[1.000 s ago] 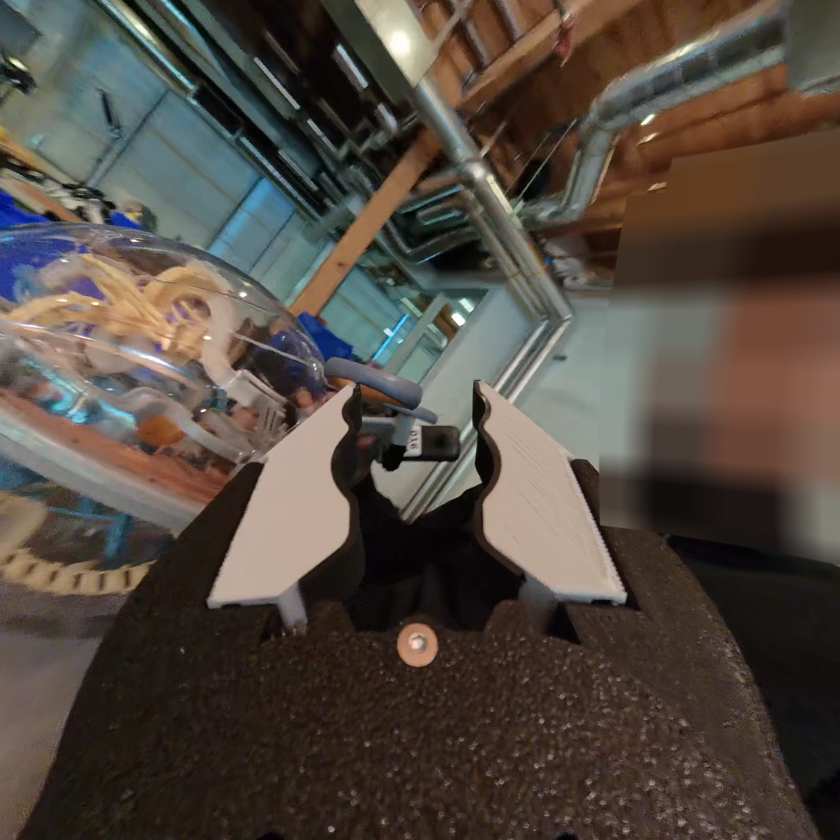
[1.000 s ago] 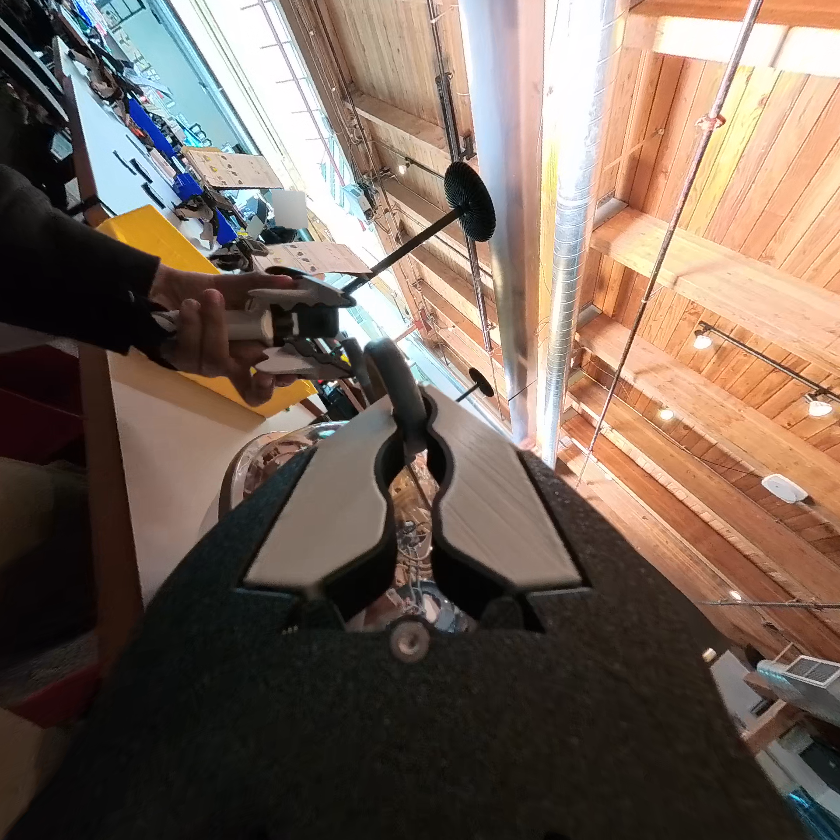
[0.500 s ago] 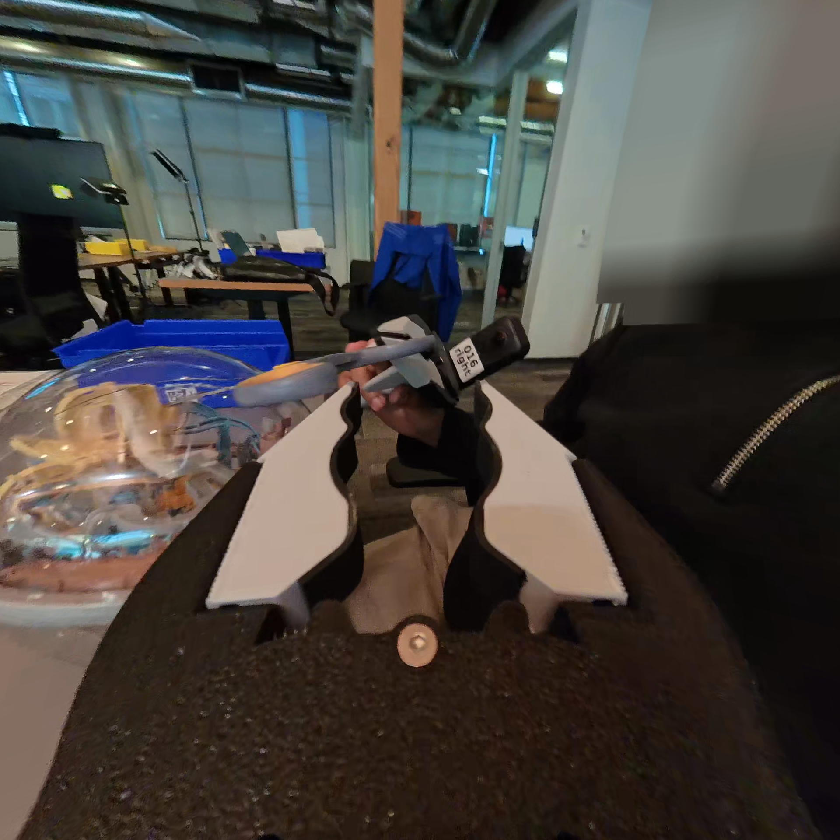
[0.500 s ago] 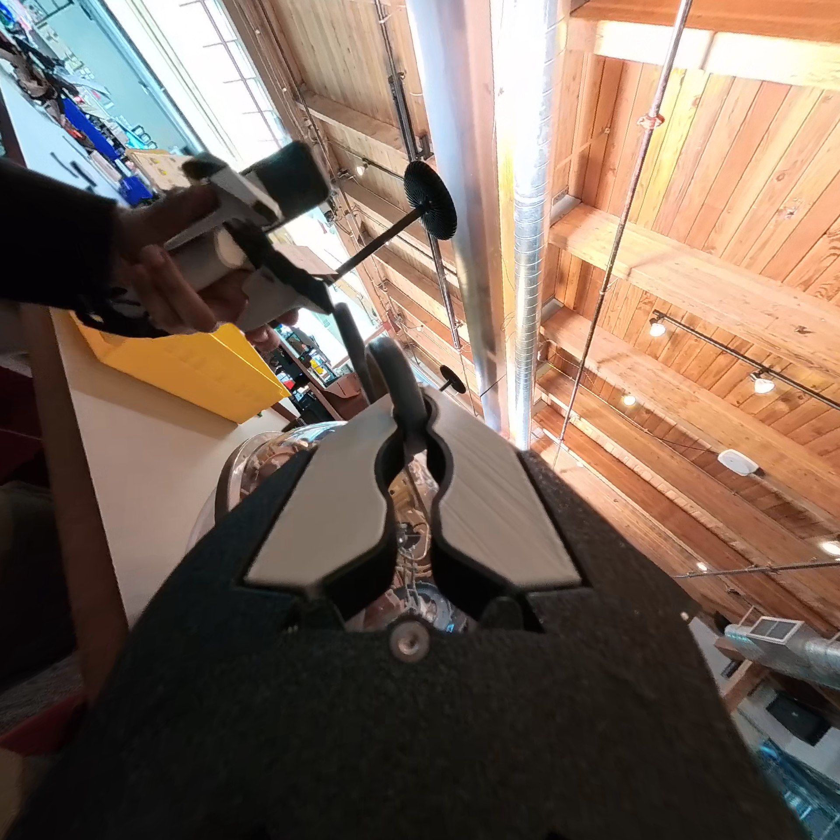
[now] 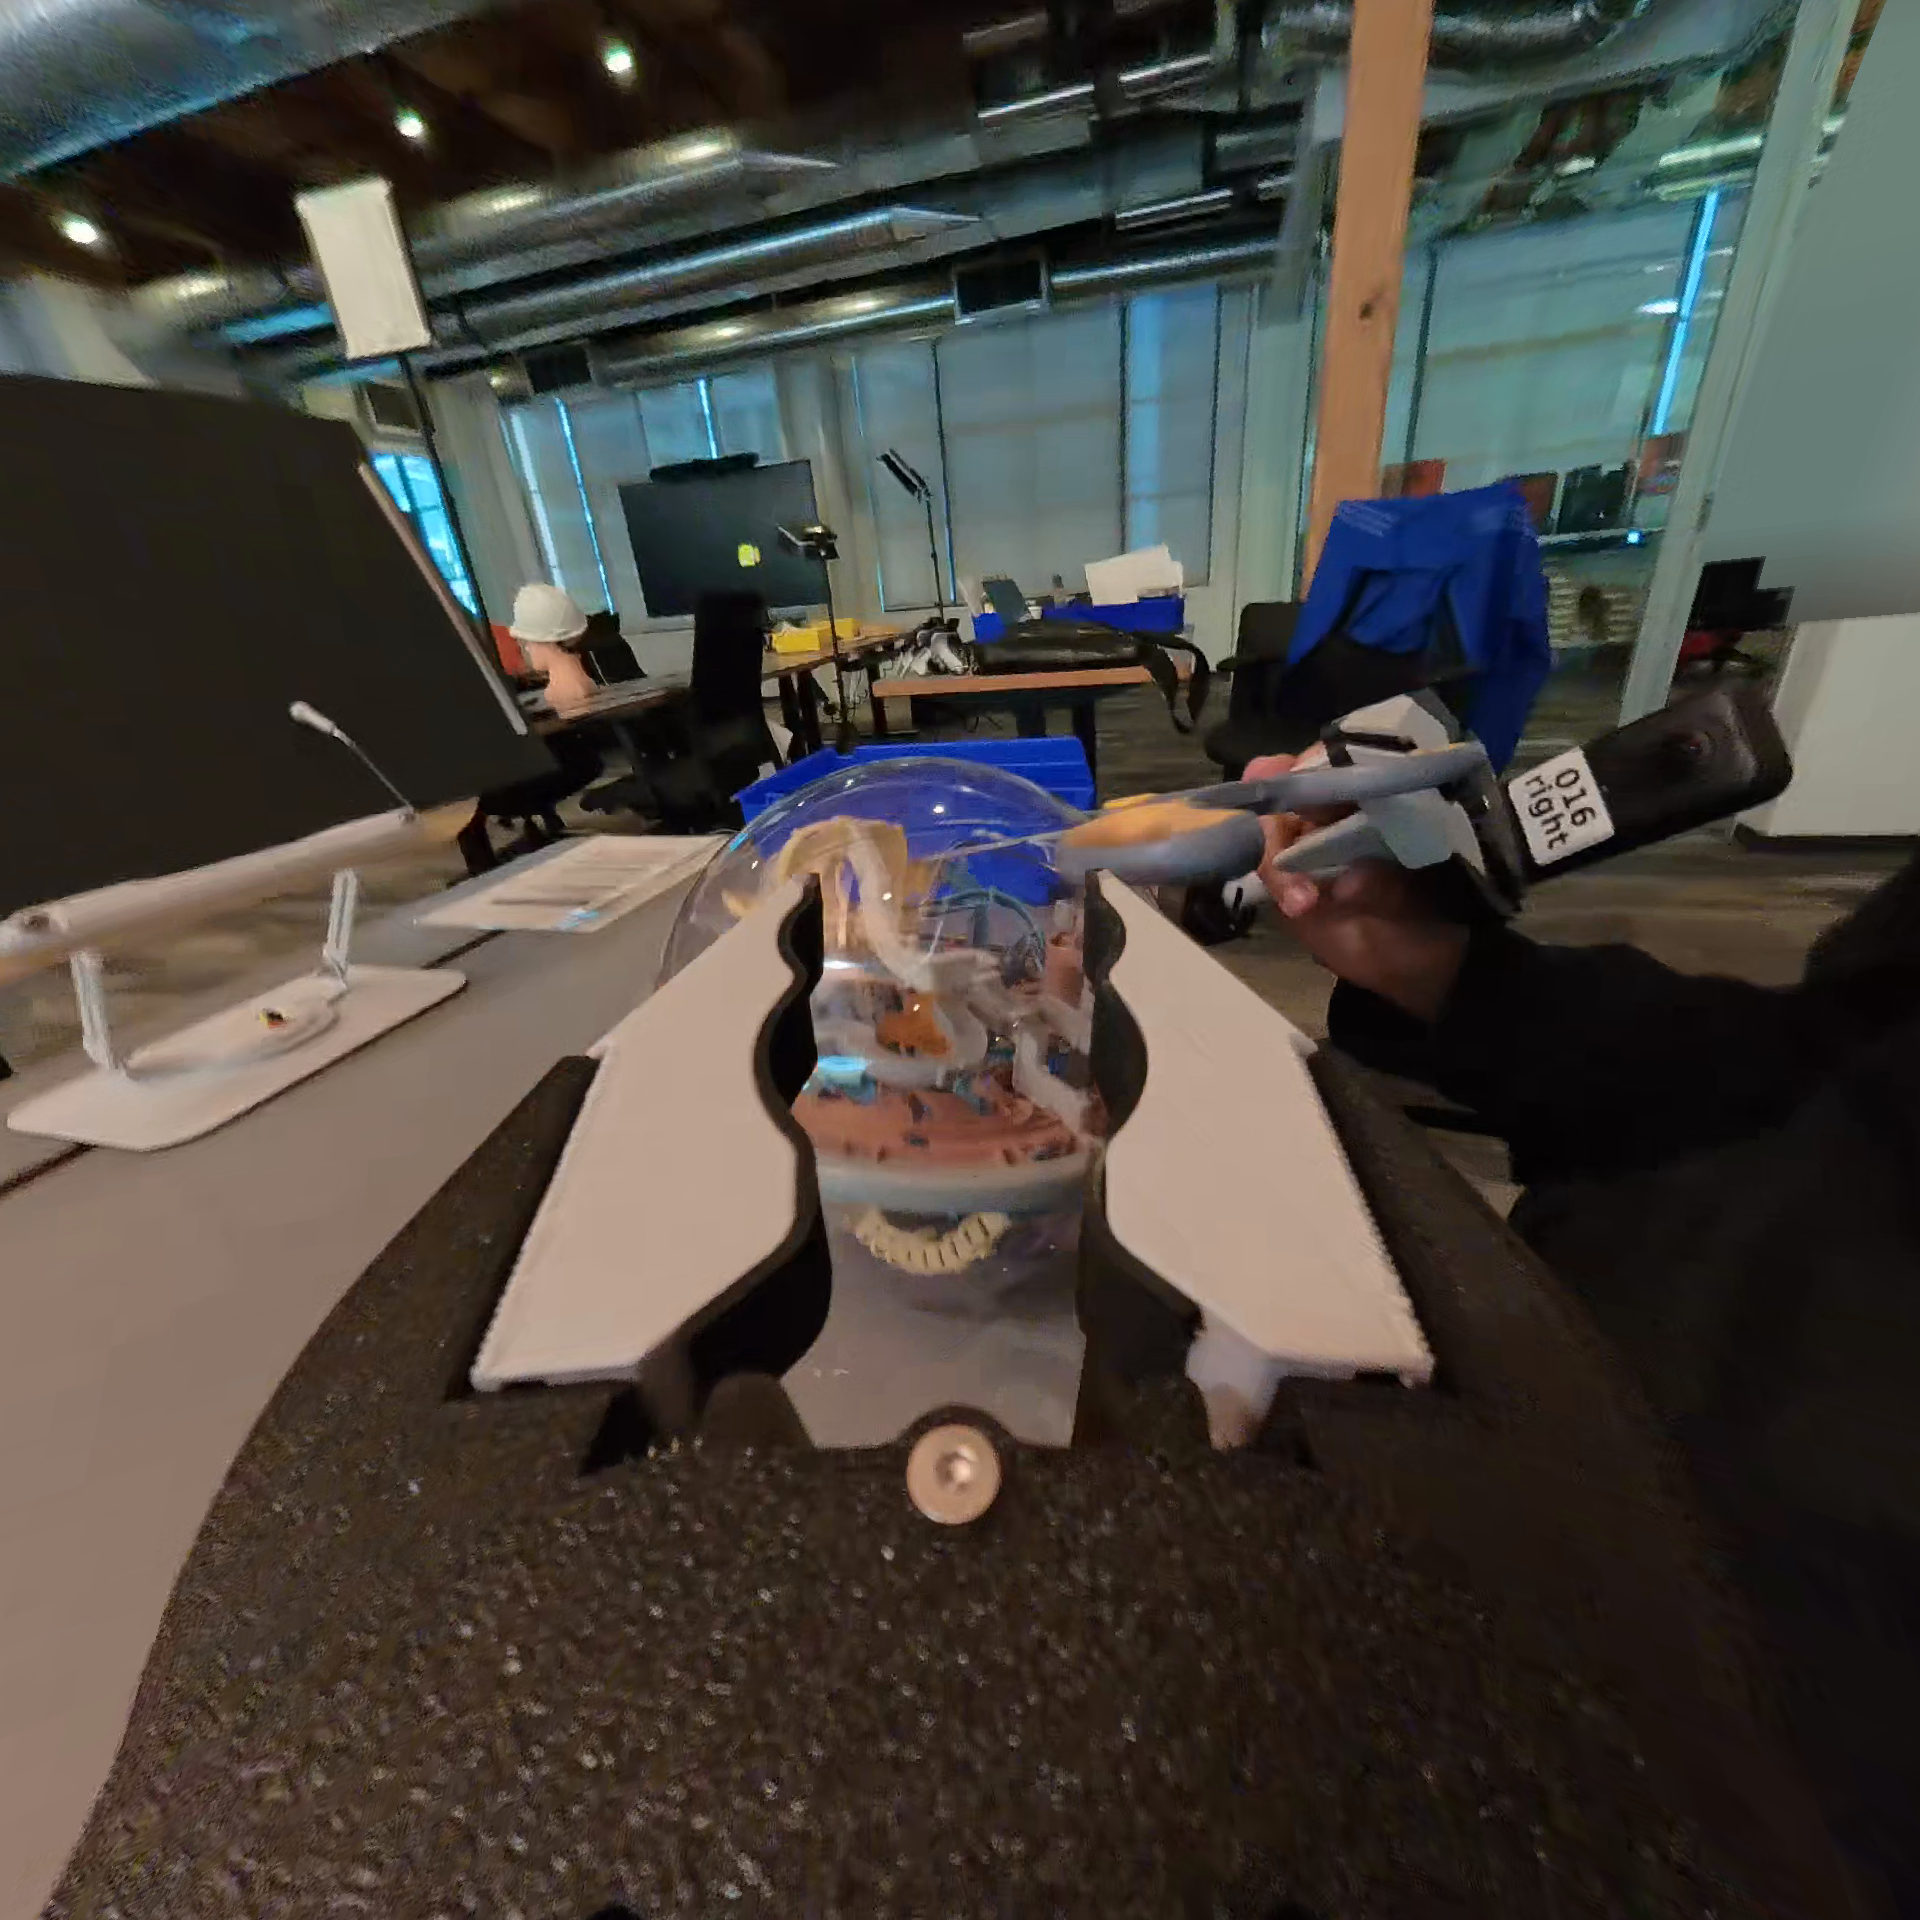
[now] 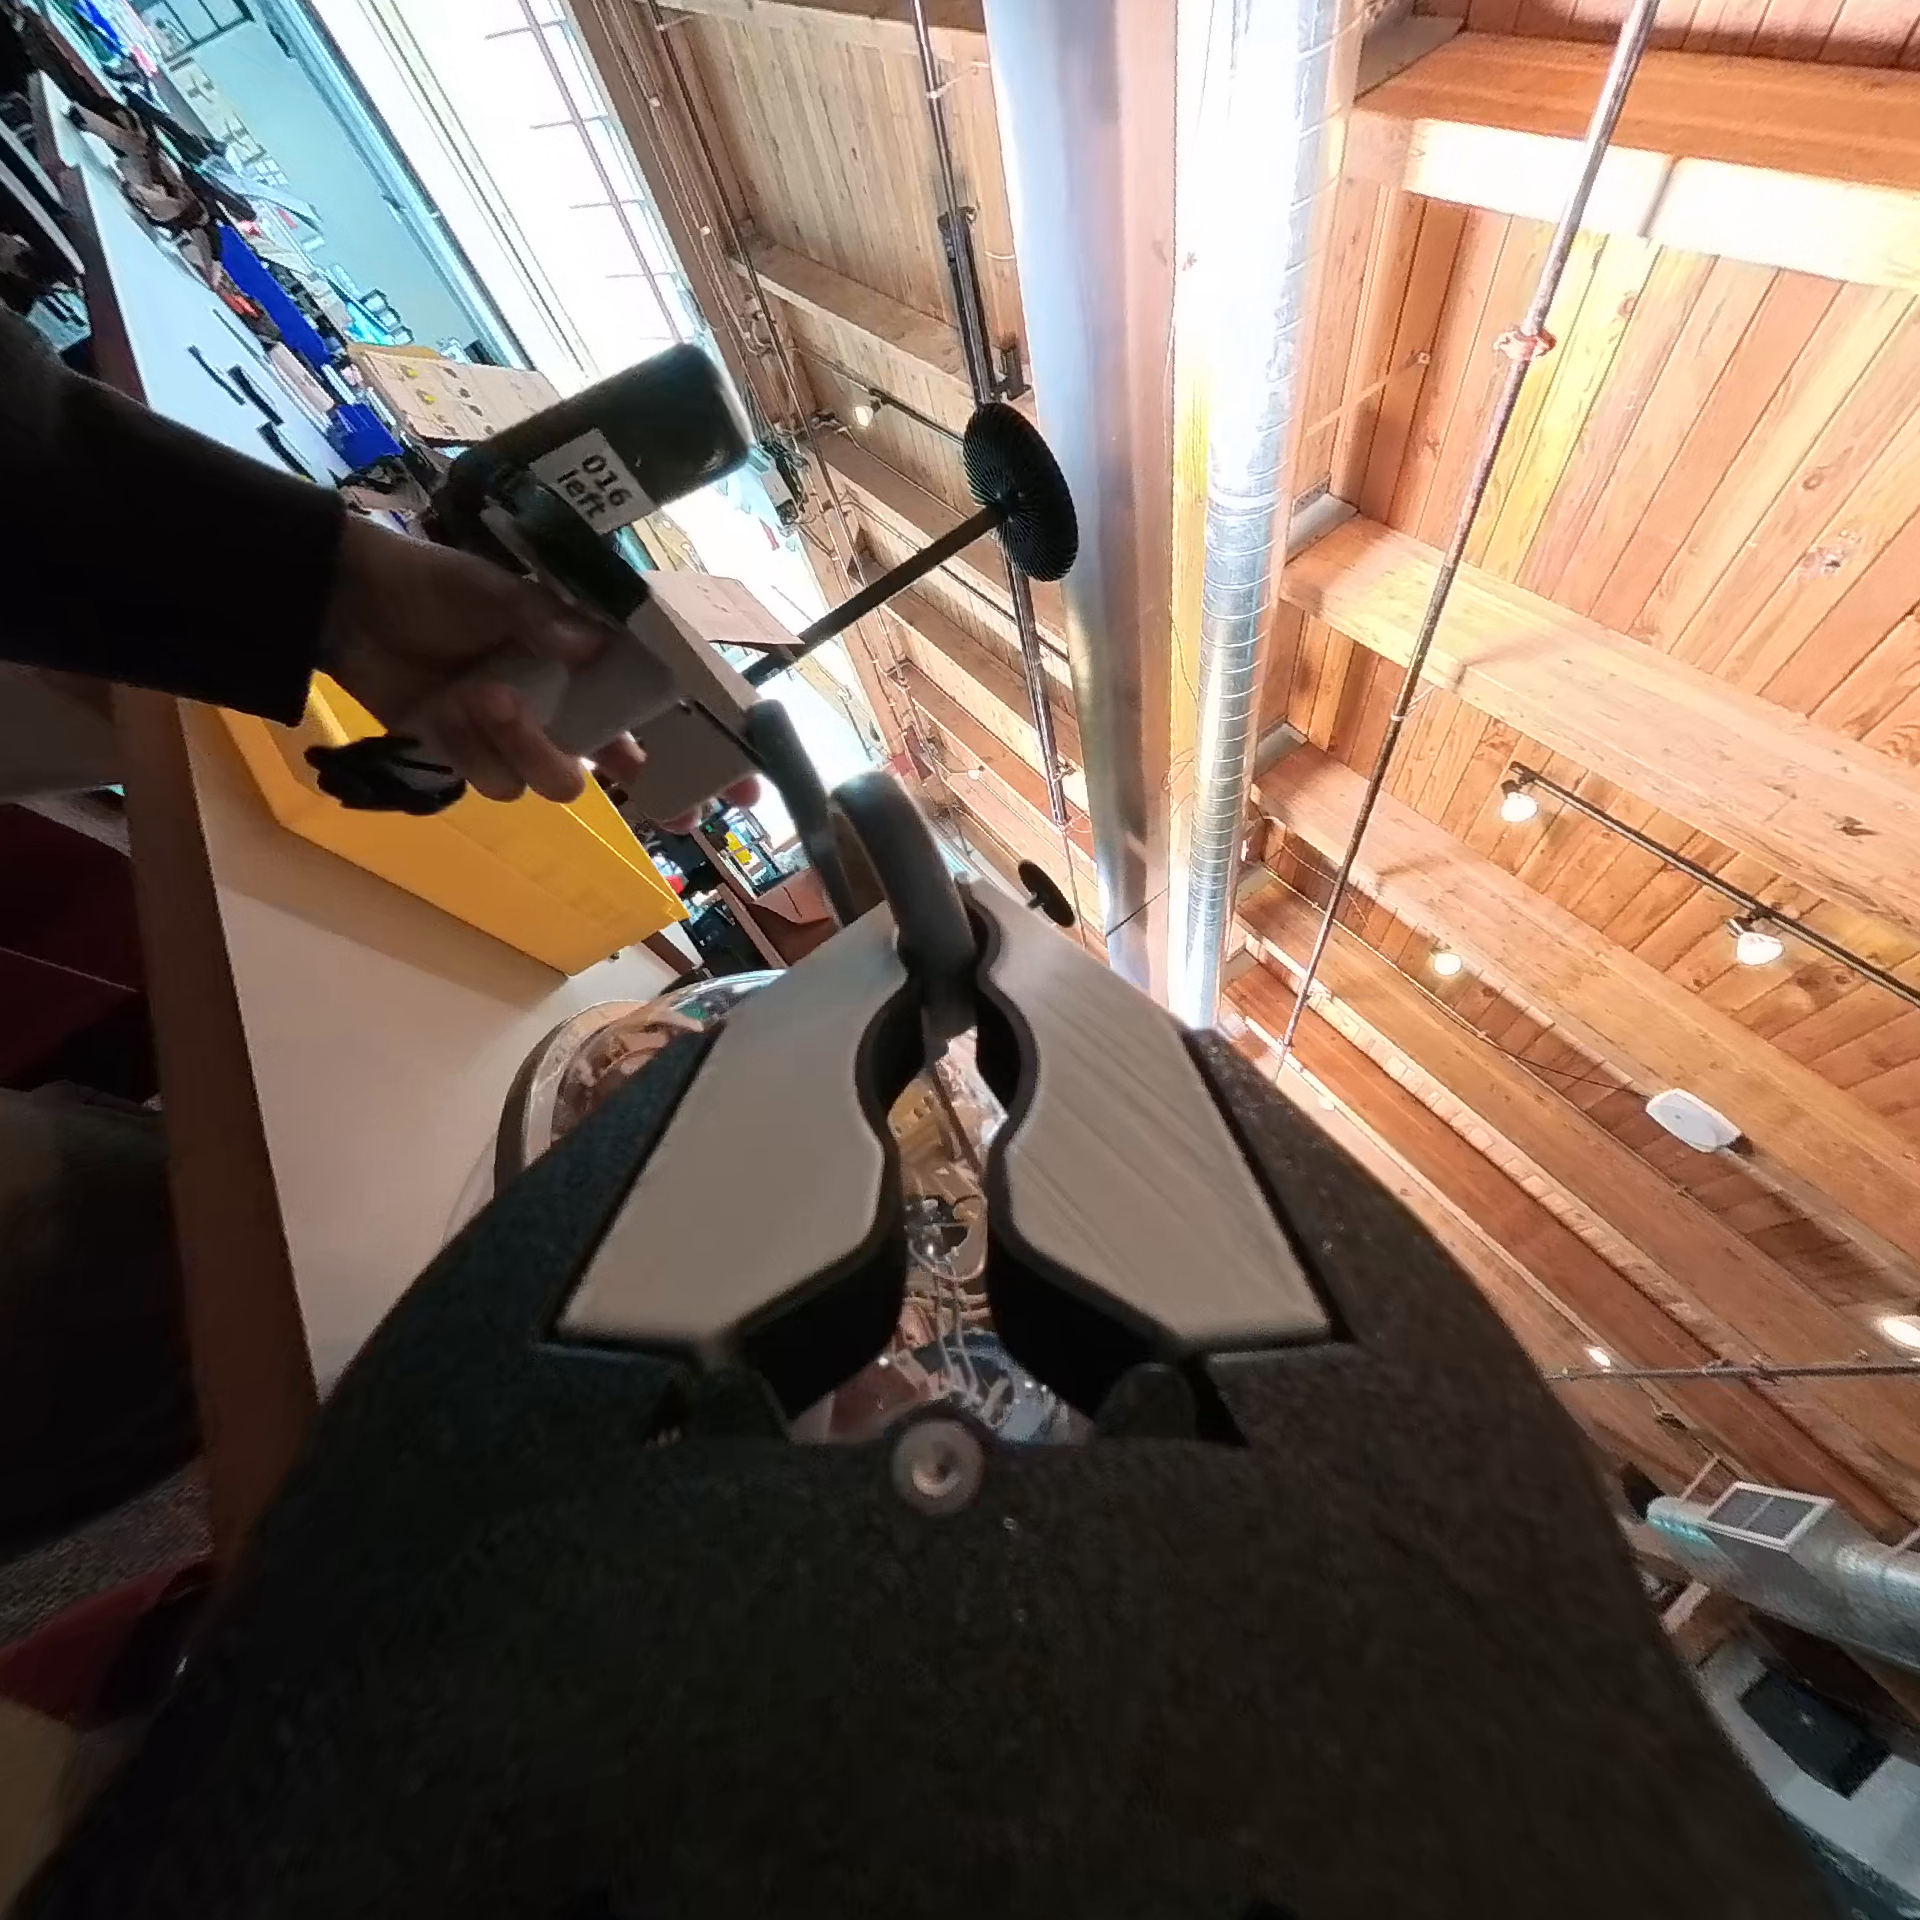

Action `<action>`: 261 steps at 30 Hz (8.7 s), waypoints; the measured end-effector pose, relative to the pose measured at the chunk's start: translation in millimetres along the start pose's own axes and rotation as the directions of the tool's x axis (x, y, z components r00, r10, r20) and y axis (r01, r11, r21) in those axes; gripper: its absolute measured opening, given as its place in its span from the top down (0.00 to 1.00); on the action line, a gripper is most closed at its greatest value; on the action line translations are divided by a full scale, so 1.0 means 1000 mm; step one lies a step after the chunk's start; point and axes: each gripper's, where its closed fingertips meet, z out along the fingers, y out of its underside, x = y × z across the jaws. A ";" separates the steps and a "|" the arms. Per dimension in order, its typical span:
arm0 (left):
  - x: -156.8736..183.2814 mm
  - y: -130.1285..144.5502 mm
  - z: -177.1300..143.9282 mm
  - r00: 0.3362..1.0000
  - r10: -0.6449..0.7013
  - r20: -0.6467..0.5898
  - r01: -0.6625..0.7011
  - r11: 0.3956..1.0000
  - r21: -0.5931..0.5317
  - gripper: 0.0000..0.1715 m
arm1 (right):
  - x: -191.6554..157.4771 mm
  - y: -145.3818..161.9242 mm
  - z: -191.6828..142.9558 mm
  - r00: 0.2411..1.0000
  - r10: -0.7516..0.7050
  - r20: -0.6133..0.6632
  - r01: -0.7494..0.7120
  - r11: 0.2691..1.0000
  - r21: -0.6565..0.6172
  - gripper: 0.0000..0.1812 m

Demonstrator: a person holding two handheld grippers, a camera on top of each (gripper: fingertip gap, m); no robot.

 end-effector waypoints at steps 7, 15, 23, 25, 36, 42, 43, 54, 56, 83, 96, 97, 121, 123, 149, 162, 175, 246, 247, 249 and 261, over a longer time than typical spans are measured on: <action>0.015 0.001 0.003 0.998 0.051 -0.034 -0.052 0.999 -0.015 0.76 | 0.003 0.000 -0.004 0.999 0.049 -0.005 -0.049 0.999 0.021 1.00; 0.029 0.010 0.001 0.991 0.023 -0.133 -0.031 0.998 -0.058 0.76 | 0.001 -0.002 -0.005 0.992 0.119 0.030 -0.120 0.992 0.047 1.00; 0.082 -0.001 -0.006 0.827 -0.260 -0.498 0.253 0.964 -0.082 0.76 | 0.007 0.001 -0.014 0.955 0.285 0.086 -0.293 0.951 0.097 0.99; 0.080 -0.012 -0.012 0.706 -0.396 -0.588 0.435 0.897 -0.081 0.76 | 0.006 0.001 -0.015 0.955 0.278 0.106 -0.288 0.953 0.092 0.98; 0.074 0.021 0.021 0.499 -0.772 -0.394 0.693 0.628 -0.353 0.75 | -0.003 -0.007 -0.010 0.961 0.148 0.233 -0.162 0.986 0.045 0.99; 0.086 0.039 0.028 0.498 -0.793 -0.352 0.722 0.603 -0.338 0.91 | -0.013 -0.014 -0.003 0.949 0.082 0.304 -0.093 0.995 0.022 0.99; 0.082 0.041 0.031 0.494 -0.801 -0.337 0.738 0.592 -0.324 0.92 | -0.015 -0.013 -0.002 0.949 0.063 0.310 -0.070 0.997 0.011 0.99; 0.081 0.073 0.064 0.507 -0.822 -0.261 0.792 0.563 -0.235 0.98 | -0.027 -0.006 -0.008 0.947 0.028 0.319 -0.020 0.999 -0.029 0.96; 0.081 0.073 0.067 0.499 -0.822 -0.274 0.805 0.557 -0.204 0.97 | -0.026 -0.004 -0.010 0.950 0.034 0.310 -0.027 0.999 -0.027 0.95; 0.087 0.070 0.092 0.345 -0.878 -0.331 0.928 0.372 -0.019 0.97 | 0.026 0.031 -0.031 0.597 0.800 0.057 -0.758 0.586 -0.287 0.85; 0.067 0.071 0.086 0.191 -0.897 -0.399 0.980 0.154 0.124 0.97 | 0.018 0.039 -0.024 0.793 0.598 -0.111 -0.608 0.769 -0.200 0.79; 0.065 0.071 0.085 0.181 -0.894 -0.410 0.982 0.137 0.133 0.97 | 0.018 0.039 -0.023 0.777 0.615 -0.135 -0.630 0.758 -0.168 0.79; 0.047 0.068 0.073 0.239 -0.883 -0.404 0.961 0.156 0.227 0.96 | 0.047 0.047 -0.020 -0.054 0.983 -0.178 -0.907 -0.123 -0.404 0.60; 0.045 0.070 0.073 0.233 -0.886 -0.400 0.962 0.149 0.231 0.96 | 0.029 0.045 -0.013 -0.036 0.983 -0.180 -0.867 -0.120 -0.483 0.60; 0.057 0.070 0.077 0.338 -0.874 -0.349 0.931 0.256 0.261 0.97 | -0.023 0.049 -0.017 0.149 0.970 -0.193 -0.698 -0.035 -0.715 0.94; 0.059 0.079 0.077 0.394 -0.874 -0.286 0.908 0.322 0.268 0.97 | -0.039 0.052 -0.028 0.145 0.971 -0.187 -0.666 -0.044 -0.745 0.94; 0.059 0.081 0.078 0.418 -0.869 -0.265 0.898 0.352 0.264 0.97 | -0.041 0.054 -0.029 0.004 0.974 -0.226 -0.667 -0.166 -0.727 0.90; 0.011 0.124 0.109 0.910 -0.152 0.385 0.283 0.907 -0.312 1.00 | -0.049 0.093 -0.013 0.093 0.961 -0.261 -0.516 -0.178 -0.838 0.96; 0.011 0.124 0.108 0.909 -0.152 0.388 0.283 0.909 -0.307 1.00 | -0.049 0.092 -0.013 0.096 0.961 -0.260 -0.514 -0.176 -0.840 0.96; 0.011 0.123 0.108 0.906 -0.158 0.392 0.289 0.909 -0.301 1.00 | -0.050 0.092 -0.013 0.108 0.961 -0.254 -0.508 -0.166 -0.845 0.96; 0.010 0.127 0.106 0.913 -0.130 0.386 0.273 0.899 -0.342 1.00 | -0.051 0.093 -0.011 0.103 0.956 -0.276 -0.509 -0.188 -0.840 0.95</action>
